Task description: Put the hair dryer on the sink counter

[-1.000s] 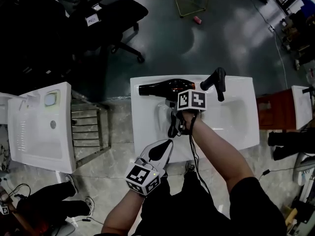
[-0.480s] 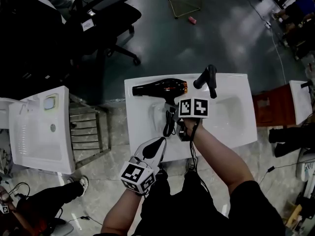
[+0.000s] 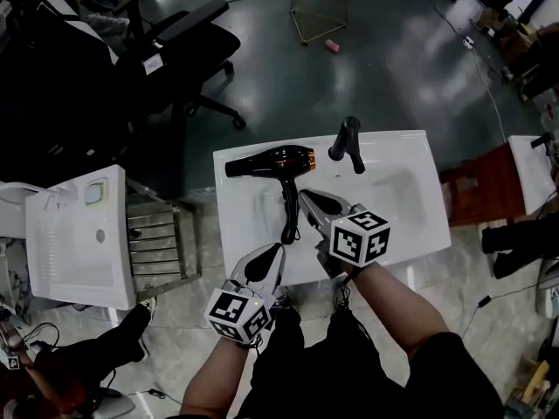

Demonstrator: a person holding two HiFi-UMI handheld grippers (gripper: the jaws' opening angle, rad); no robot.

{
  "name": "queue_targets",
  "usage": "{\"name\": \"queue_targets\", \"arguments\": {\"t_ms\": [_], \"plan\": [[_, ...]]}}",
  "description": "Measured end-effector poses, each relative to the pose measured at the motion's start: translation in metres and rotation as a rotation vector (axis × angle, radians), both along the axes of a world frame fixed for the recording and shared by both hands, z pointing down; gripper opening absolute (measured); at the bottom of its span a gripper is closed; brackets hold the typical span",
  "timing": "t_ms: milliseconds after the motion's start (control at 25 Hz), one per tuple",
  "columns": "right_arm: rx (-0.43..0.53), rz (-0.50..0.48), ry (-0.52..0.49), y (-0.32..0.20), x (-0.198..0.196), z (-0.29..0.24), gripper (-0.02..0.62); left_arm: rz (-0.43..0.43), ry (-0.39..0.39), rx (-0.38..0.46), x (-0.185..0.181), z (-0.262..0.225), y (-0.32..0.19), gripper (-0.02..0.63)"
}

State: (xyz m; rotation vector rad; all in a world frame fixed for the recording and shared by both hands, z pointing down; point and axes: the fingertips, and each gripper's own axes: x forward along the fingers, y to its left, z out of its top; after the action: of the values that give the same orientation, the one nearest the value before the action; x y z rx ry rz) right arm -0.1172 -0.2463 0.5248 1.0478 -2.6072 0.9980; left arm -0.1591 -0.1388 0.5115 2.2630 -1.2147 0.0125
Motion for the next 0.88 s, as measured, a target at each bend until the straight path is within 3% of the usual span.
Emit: {"name": "queue_targets", "arguments": {"t_ms": [120,440,640,880], "plan": [[0.116,-0.057,-0.049,0.025,0.006,-0.035,0.002,-0.007,-0.018,0.006,0.009,-0.008,0.006,0.003],[0.241,-0.144,-0.026,0.072,0.039,-0.085,0.002,-0.059,-0.078,0.032,0.035,-0.041,0.022,0.003],[0.298,-0.187,-0.018,0.101,0.069,-0.112,0.002,-0.122,-0.091,0.057,0.057,-0.067,0.039,0.003],[0.295,-0.243,-0.042,0.127,0.099,-0.122,0.002,-0.143,-0.114,0.069,0.089,-0.080,0.061,0.003]]}}
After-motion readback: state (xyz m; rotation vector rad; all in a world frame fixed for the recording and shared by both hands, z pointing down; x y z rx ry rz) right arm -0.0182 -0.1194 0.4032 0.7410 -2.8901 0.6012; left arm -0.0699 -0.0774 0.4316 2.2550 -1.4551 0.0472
